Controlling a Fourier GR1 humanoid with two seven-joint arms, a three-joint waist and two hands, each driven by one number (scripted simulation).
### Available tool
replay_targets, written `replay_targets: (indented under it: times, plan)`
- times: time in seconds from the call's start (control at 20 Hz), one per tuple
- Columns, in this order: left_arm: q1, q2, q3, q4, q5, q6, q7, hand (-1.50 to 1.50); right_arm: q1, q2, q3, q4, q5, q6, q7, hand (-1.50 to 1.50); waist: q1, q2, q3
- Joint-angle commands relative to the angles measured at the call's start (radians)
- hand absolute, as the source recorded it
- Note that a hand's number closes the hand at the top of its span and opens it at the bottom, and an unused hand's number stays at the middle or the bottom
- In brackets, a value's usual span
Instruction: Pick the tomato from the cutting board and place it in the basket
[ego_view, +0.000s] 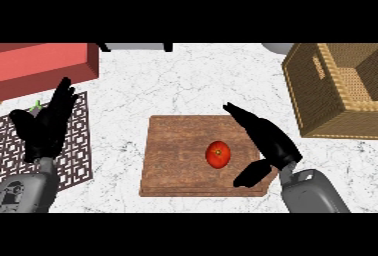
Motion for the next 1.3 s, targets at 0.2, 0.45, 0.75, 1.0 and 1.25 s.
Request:
replay_targets:
  times: [0.2,0.45,0.75,1.0,1.25]
  plan:
    - [0.022,-0.003,0.031,-0.078,-0.015,-0.035,0.061,0.0,0.003,0.055,-0.059,0.021,0.036,0.044,-0.059,-1.5,0.001,-0.001,0.0]
    - [0.037,-0.039,0.052,-0.009,-0.031,-0.051,-0.036,0.0,0.085,0.074,-0.047,0.044,0.119,-0.011,-0.152,-1.5,-0.001,0.0,0.0]
    - [0.014,-0.066,0.03,-0.07,-0.065,-0.014,0.06,0.0,0.073,0.155,-0.009,0.112,0.195,-0.052,-0.104,-1.5,0.001,0.0,0.0]
    - [0.011,-0.032,0.073,-0.052,-0.053,-0.066,0.031,0.0,0.087,0.111,-0.055,0.089,0.22,-0.021,-0.13,-1.5,-0.001,-0.001,0.0]
    - [-0.046,-0.013,0.113,0.007,-0.028,-0.103,0.037,0.0,0.079,0.167,-0.032,0.156,0.277,-0.057,-0.147,-1.5,-0.002,0.0,0.0]
